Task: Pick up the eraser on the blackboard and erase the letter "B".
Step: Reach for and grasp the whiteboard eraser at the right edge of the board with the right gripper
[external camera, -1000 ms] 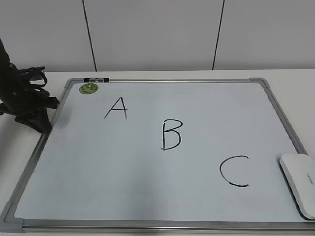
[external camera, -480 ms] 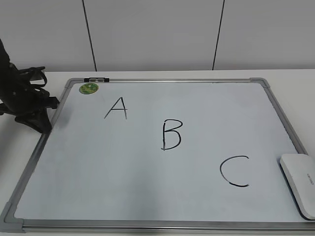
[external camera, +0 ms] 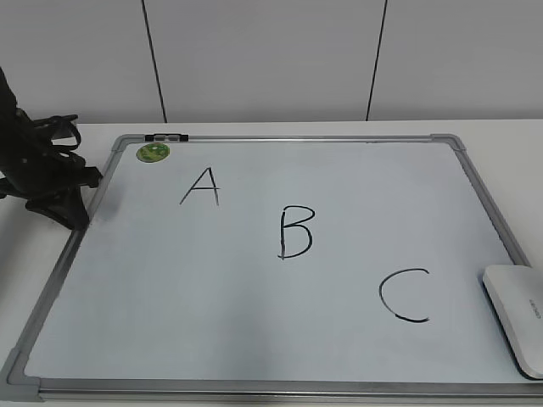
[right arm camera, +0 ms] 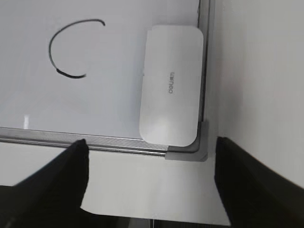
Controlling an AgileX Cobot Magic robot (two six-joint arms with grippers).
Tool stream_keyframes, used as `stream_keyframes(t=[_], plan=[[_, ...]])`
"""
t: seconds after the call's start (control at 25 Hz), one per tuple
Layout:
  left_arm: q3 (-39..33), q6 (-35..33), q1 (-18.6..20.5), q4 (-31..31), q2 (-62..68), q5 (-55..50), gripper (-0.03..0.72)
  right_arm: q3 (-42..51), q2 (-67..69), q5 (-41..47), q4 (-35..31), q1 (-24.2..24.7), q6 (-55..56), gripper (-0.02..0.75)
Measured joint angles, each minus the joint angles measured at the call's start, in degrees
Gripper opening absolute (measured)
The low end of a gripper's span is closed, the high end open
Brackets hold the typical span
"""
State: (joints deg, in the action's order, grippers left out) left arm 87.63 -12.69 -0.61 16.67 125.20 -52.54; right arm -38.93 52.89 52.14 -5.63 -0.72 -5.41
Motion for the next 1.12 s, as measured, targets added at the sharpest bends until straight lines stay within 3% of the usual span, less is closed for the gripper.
stream_keyframes(t=[0.24, 1.12], plan=[[0.0, 0.0, 0.0, 0.0, 0.0, 0.0, 0.035, 0.0, 12.0, -4.2, 0.2, 0.0, 0.0, 0.663], [0.0, 0.1, 0.0, 0.0, 0.0, -0.1, 0.035, -0.5, 39.2, -21.3, 2.9, 0.0, 1.7, 0.661]])
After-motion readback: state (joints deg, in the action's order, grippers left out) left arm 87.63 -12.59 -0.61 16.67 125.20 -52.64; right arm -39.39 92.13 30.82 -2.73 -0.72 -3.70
